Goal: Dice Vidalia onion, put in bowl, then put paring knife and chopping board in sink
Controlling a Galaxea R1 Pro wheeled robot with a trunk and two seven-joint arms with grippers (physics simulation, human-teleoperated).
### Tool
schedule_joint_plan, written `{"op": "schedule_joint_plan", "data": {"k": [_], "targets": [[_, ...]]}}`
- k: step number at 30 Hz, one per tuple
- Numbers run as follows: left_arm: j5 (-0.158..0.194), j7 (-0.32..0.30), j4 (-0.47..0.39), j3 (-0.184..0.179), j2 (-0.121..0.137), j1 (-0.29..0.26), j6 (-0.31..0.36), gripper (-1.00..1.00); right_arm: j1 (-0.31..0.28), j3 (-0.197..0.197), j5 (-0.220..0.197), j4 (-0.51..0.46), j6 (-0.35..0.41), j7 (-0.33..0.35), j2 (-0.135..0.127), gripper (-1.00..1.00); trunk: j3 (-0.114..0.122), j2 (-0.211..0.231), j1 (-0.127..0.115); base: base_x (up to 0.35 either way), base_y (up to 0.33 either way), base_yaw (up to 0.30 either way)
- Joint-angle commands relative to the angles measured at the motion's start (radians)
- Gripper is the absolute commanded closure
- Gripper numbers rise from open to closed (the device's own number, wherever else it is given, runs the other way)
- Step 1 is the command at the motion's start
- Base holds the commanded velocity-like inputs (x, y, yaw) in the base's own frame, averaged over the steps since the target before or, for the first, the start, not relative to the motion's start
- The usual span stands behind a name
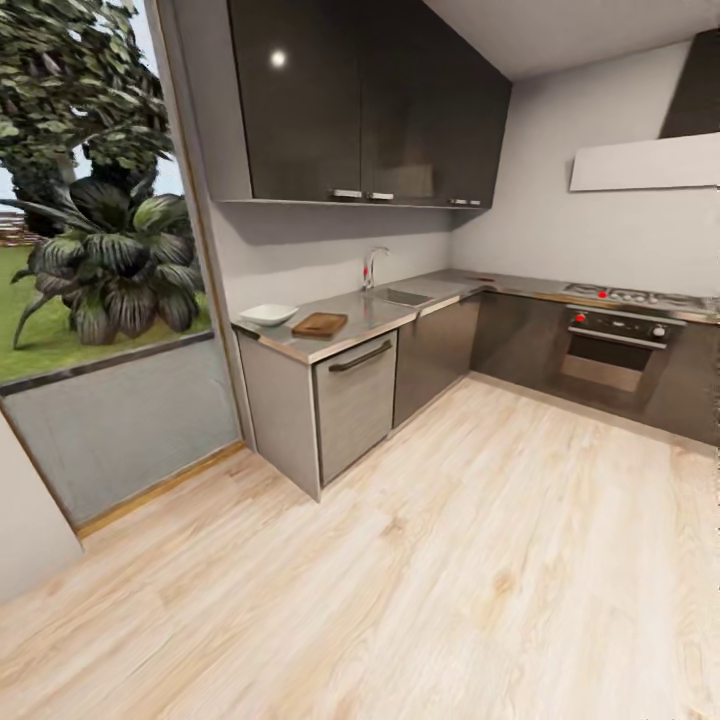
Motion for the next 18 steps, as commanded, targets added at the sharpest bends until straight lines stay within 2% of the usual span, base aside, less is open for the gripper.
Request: {"op": "schedule_joint_plan", "data": {"k": [1, 18], "targets": [[0.000, 0.000, 0.001, 0.001, 0.000, 0.000, -0.003, -1.00, 0.000, 0.000, 0.000, 0.000, -0.003, -0.003, 0.000, -1.00, -0.001, 0.000, 0.000, 0.097, 0.277, -0.169], [-0.004, 0.000, 0.002, 0.000, 0.000, 0.000, -0.003, -1.00, 0.000, 0.000, 0.000, 0.000, -0.003, -0.003, 0.000, -1.00, -0.001, 0.000, 0.000, 0.097, 0.277, -0.169]]}}
